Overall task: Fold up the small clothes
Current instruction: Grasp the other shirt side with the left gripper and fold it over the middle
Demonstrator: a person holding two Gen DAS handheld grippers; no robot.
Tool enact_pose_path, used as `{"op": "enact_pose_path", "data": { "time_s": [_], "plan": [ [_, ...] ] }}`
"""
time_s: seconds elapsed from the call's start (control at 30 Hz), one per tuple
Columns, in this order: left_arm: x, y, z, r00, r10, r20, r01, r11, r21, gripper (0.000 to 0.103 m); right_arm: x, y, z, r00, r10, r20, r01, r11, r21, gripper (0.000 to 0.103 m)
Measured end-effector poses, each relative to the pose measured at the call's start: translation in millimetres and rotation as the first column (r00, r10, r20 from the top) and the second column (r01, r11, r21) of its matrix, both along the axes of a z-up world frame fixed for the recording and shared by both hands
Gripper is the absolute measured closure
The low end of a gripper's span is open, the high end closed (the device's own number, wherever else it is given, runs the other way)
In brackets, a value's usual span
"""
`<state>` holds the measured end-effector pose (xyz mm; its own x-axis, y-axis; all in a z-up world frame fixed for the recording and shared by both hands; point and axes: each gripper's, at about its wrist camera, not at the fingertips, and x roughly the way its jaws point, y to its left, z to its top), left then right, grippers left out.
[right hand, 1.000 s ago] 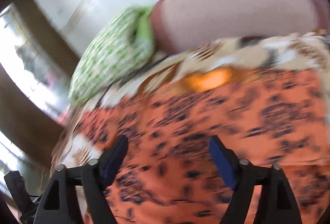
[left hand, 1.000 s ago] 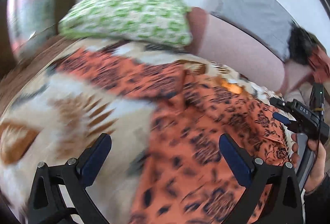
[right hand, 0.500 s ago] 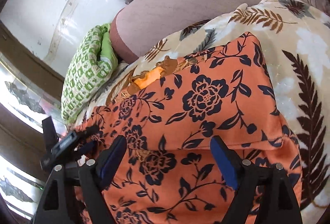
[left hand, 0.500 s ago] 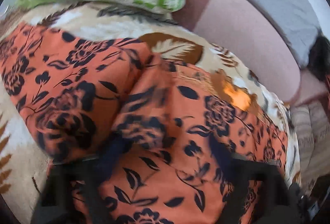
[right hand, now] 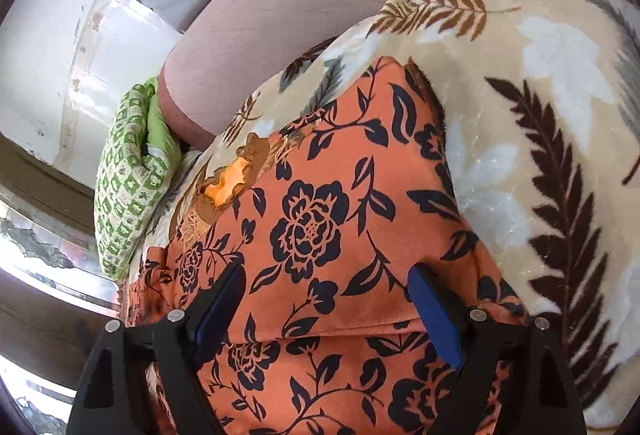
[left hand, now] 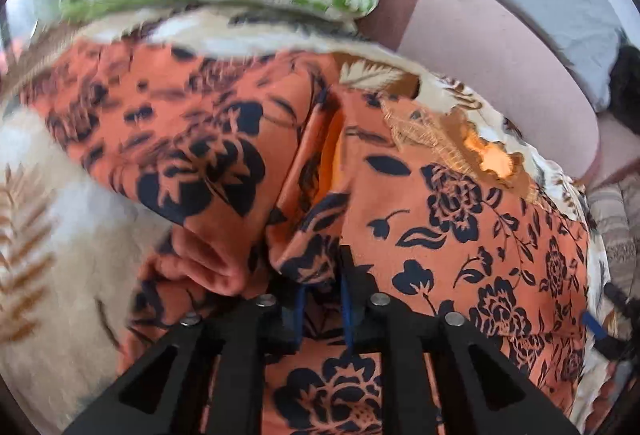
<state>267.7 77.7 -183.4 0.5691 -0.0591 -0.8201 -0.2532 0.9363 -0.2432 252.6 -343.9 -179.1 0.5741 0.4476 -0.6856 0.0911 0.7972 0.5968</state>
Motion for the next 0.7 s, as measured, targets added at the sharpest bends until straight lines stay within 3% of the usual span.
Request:
{"op": "enact_pose_path", "data": {
  "time_s": [0.13, 0.23, 0.3, 0.37, 0.47, 0.53, 0.63, 0.7],
  "plan": [
    [-28.0, 26.8, 35.1, 0.994, -0.016, 0.109, 0.017, 1.0, -0.004, 0.048, 6.1, 9.9, 12.4, 0.999, 0.031, 0.043, -0.03, 0.999, -0.027, 0.016],
    [-59.4, 73.4, 57.2, 0.982, 0.05, 0.183, -0.052, 0.999, 0.011, 0.024, 28.8, 17.0, -26.6, 0.991, 0.046, -0.122, -0.057, 0.995, -0.086, 0.014],
    [-70.3, 116.0, 59.2, 0.972, 0.107, 0.207, -0.111, 0.994, 0.011, 0.023, 22.4, 19.7, -16.4, 0.997, 0.034, -0.071, -0.041, 0.994, -0.1, 0.015],
    [-74.5, 171.7, 57.5, 0.959, 0.199, 0.203, -0.19, 0.98, -0.06, 0.023, 13.6, 26.7, 0.5, 0.999, 0.048, -0.022, -0.051, 0.99, -0.132, 0.014],
    [-60.6, 248.0, 28.7, 0.934, 0.338, 0.114, -0.299, 0.917, -0.265, 0.023, 2.5, 37.3, 15.8, 0.997, 0.075, -0.004, -0.075, 0.982, -0.175, 0.014],
    [-53.1, 284.7, 5.0, 0.906, 0.42, 0.044, -0.369, 0.838, -0.403, 0.023, -4.5, 44.0, 21.3, 0.996, 0.083, -0.008, -0.083, 0.978, -0.189, 0.014],
    [-38.5, 313.0, -16.8, 0.876, 0.481, 0.003, -0.413, 0.756, -0.508, 0.024, -17.2, 55.0, 25.0, 0.995, 0.102, -0.009, -0.102, 0.978, -0.182, 0.014],
    [-36.0, 320.3, -16.6, 0.87, 0.493, 0.021, -0.406, 0.739, -0.538, 0.024, -24.2, 61.1, 24.1, 0.994, 0.111, -0.015, -0.112, 0.977, -0.181, 0.014]
  ]
}}
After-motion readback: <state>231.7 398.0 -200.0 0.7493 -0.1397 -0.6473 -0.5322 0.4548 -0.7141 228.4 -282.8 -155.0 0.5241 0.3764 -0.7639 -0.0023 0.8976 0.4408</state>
